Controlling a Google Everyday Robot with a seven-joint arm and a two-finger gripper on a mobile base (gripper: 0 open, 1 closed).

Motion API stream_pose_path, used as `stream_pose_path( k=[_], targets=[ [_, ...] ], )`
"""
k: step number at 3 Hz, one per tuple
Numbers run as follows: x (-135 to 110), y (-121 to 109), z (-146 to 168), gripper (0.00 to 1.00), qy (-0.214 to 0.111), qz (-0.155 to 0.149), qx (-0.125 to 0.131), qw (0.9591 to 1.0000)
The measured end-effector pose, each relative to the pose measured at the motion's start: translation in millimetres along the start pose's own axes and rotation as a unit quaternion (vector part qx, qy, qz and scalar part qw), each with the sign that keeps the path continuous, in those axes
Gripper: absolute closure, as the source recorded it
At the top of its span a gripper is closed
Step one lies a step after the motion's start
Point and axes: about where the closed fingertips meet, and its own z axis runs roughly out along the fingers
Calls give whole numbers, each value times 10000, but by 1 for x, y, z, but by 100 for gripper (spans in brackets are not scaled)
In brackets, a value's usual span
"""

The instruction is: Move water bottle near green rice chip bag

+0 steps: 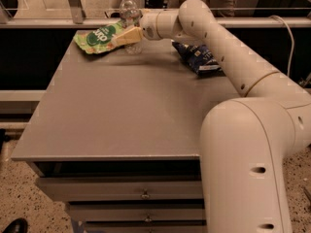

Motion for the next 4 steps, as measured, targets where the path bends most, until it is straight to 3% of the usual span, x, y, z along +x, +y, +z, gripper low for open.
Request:
stream_pose_path(
  k=[2,3,4],
  targets=[
    [1,7,-44,0,-1,-206,-134,9997],
    [-13,22,-101,0,-82,-479,-253,9985],
    [-47,51,-206,0,-214,-990,16,9949]
  ],
)
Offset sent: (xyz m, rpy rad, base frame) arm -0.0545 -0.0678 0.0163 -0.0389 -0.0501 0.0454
